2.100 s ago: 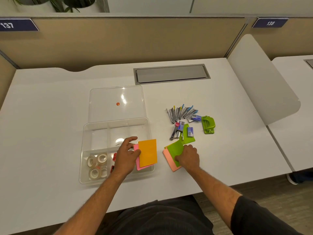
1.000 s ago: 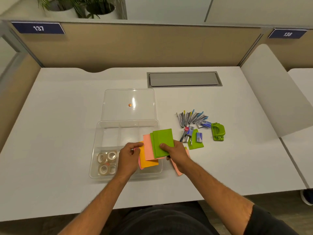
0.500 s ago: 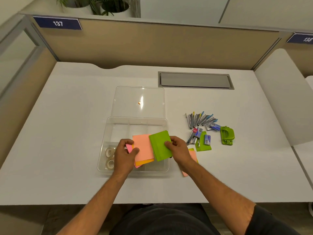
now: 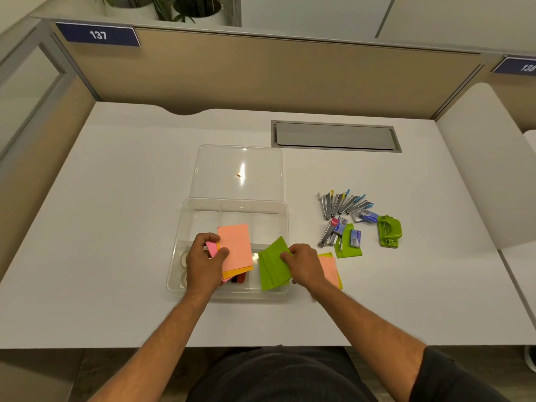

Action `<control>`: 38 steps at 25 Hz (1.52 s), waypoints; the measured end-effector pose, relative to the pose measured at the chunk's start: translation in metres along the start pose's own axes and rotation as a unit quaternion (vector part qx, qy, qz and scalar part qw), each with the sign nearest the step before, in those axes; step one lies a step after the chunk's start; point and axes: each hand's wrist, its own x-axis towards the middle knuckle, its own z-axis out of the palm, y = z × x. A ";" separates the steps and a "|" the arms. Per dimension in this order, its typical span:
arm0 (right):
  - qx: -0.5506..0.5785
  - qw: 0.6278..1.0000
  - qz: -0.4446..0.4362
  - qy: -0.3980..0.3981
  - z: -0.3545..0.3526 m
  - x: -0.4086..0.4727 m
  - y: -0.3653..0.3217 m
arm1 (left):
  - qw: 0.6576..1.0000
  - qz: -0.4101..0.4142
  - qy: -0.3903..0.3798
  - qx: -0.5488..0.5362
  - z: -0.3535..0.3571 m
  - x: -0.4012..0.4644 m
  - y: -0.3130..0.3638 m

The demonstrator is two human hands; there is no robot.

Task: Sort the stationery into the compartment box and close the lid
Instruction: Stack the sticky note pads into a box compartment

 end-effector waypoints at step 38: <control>-0.215 0.972 -0.082 -0.042 0.015 0.005 0.003 | 0.997 -0.039 -0.048 -0.041 0.008 -0.006 0.009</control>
